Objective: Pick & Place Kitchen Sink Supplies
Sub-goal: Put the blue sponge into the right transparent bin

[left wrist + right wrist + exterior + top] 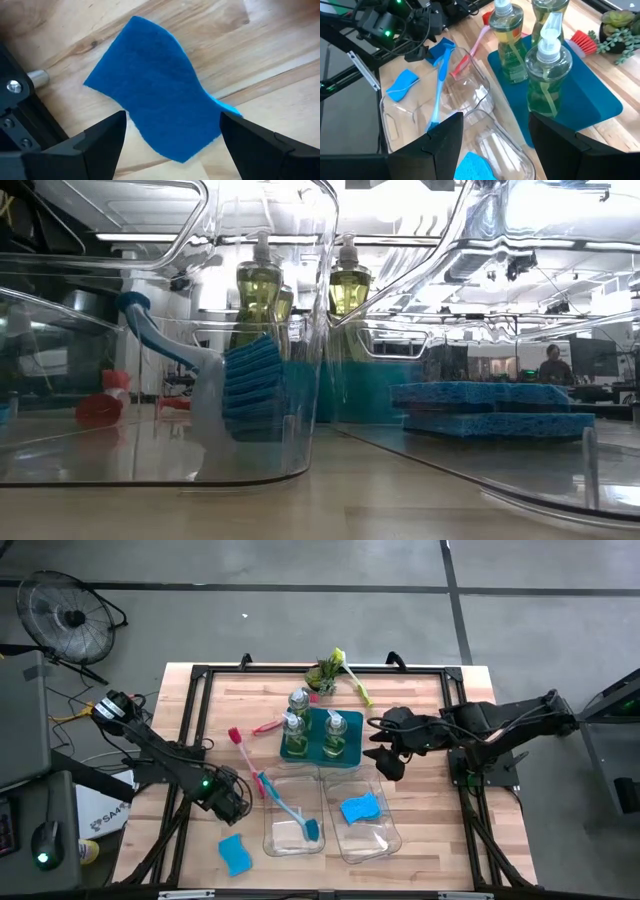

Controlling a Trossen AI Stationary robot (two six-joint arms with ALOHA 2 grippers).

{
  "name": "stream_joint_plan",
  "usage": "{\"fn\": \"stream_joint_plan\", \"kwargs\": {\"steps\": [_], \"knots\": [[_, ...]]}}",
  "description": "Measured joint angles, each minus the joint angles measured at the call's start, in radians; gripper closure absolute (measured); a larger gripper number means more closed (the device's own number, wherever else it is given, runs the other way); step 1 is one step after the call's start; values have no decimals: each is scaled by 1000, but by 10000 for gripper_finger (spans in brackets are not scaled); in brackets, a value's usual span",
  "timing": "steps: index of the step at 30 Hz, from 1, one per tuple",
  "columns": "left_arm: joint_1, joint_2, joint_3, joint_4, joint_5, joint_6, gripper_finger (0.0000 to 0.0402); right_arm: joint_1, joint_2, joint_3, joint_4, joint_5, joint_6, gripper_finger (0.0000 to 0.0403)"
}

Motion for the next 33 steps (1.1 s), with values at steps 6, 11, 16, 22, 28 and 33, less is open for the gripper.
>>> {"fn": "stream_joint_plan", "kwargs": {"steps": [6,11,16,22,28,33], "knots": [[-1,25,0,7,-4,9,85,0,0,0,-2,-24,2,182],[2,41,0,33,-16,34,85,0,0,0,-13,-25,7,182],[6,40,0,52,-48,43,85,0,0,0,-15,-26,7,182],[6,38,0,44,-8,125,85,0,0,0,-16,-24,8,182],[6,38,0,-41,82,15,85,0,0,0,-20,-23,27,182],[6,38,0,-32,125,-75,85,0,0,0,-20,-20,45,182]]}}
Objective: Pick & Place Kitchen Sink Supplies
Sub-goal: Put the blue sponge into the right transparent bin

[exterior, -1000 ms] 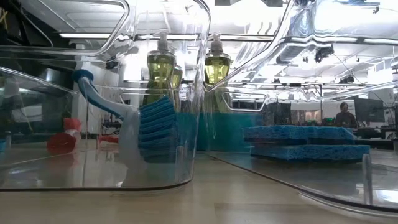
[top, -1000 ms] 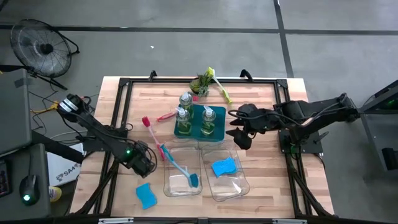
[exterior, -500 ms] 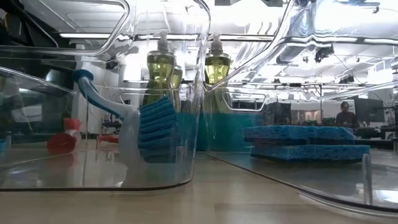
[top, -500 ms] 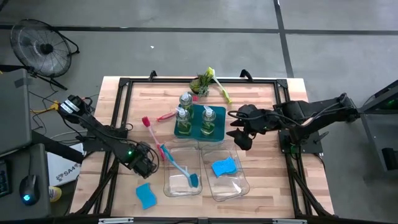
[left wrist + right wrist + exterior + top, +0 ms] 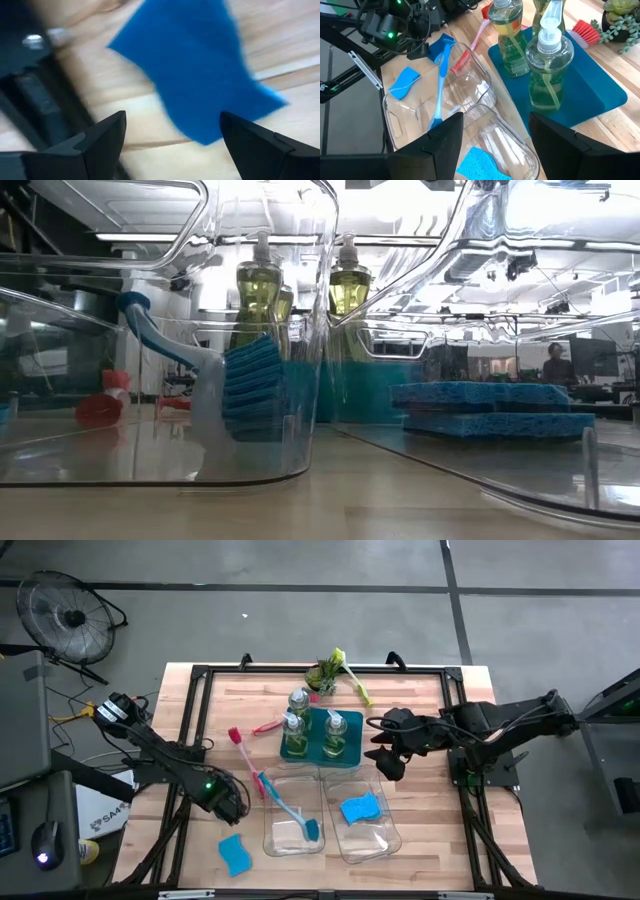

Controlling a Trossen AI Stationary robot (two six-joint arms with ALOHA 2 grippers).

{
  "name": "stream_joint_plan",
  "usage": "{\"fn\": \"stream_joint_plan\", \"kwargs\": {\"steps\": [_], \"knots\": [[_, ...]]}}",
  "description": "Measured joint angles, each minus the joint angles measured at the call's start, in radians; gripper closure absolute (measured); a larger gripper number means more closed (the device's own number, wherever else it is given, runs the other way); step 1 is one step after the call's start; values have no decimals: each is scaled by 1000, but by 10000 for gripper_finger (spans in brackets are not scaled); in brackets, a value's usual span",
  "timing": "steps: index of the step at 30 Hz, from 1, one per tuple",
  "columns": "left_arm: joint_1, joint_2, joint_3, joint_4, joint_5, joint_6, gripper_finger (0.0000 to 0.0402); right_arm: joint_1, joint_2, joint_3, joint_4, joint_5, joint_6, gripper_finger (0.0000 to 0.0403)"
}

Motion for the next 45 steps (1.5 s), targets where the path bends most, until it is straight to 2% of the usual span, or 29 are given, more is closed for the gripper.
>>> {"fn": "stream_joint_plan", "kwargs": {"steps": [3,9,15,25,37,45], "knots": [[0,0,0,92,-89,-32,85,0,0,0,0,0,6,182],[32,0,1,75,-120,-47,85,0,0,0,-1,7,7,182],[73,0,0,27,-112,-59,85,0,0,0,-1,-4,18,182],[65,25,1,16,-36,-70,85,0,0,0,-4,-27,33,182],[65,161,-24,102,-22,-24,85,0,0,0,-10,-24,25,183],[66,157,-40,94,-20,10,89,0,0,0,-17,-34,32,182]]}}
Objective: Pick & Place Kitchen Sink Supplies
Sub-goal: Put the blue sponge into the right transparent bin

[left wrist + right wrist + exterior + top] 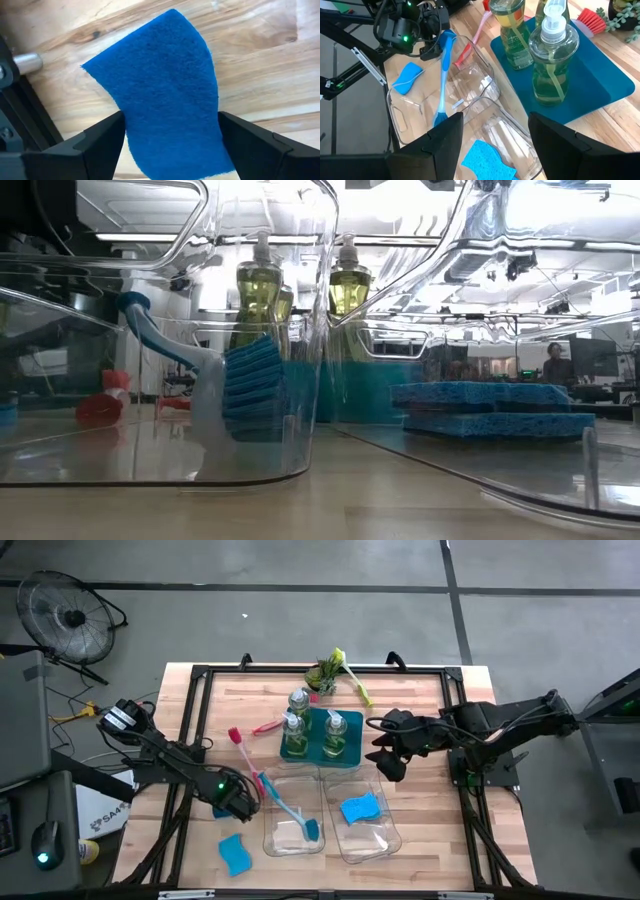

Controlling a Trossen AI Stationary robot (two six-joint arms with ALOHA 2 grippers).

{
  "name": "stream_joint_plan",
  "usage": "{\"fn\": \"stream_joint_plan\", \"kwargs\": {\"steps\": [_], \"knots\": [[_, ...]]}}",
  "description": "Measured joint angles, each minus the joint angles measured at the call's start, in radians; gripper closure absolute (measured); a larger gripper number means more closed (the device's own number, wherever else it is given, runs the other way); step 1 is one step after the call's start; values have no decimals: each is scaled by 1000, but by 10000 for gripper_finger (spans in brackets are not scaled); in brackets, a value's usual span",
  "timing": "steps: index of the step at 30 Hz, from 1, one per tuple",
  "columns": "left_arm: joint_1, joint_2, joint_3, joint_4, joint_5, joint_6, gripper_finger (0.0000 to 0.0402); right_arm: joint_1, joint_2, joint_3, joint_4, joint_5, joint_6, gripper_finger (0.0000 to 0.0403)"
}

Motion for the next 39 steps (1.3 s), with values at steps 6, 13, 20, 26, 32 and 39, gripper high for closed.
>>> {"fn": "stream_joint_plan", "kwargs": {"steps": [6,13,20,26,32,39], "knots": [[0,0,-5,26,-11,22,144,0,0,0,-3,2,3,183],[0,1,-5,38,-14,37,206,0,0,0,-5,3,4,183],[0,2,-5,43,-18,74,254,0,0,0,-5,-2,7,183],[-1,-21,-7,43,-23,151,314,0,0,0,-6,-8,6,182],[-3,-88,-19,-33,-26,236,369,0,0,0,-6,-7,1,183],[-3,-204,-15,-47,-46,399,371,0,0,0,-14,-7,0,183]]}}
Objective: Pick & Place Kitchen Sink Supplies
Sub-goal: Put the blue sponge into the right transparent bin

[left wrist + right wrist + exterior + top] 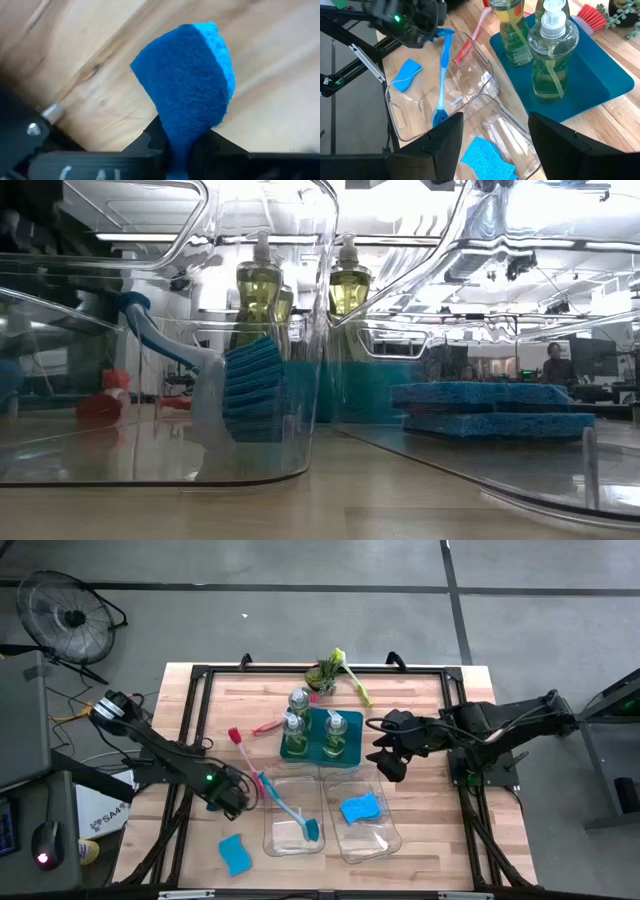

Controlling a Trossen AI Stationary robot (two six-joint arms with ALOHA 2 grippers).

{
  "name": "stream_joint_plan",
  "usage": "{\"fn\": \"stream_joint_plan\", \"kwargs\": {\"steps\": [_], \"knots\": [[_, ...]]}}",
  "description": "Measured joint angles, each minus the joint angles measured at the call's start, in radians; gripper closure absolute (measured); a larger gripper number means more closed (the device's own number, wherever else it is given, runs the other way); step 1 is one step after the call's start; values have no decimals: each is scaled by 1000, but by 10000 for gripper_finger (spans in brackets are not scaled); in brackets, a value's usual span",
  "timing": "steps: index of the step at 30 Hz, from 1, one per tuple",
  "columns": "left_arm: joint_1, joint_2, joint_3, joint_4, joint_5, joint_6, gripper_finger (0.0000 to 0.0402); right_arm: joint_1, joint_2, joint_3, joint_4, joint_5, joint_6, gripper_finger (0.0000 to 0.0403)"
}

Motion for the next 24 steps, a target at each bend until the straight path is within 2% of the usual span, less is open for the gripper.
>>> {"fn": "stream_joint_plan", "kwargs": {"steps": [8,13,17,24], "knots": [[1,-177,95,-78,-108,217,375,0,0,0,-8,0,-19,183],[1,-265,190,-103,-182,422,374,0,0,0,-8,-26,-66,183],[1,-298,273,-90,-216,589,371,0,0,0,-4,-61,-119,183],[2,-297,433,-59,-346,784,370,0,0,0,15,-107,-206,183]]}}
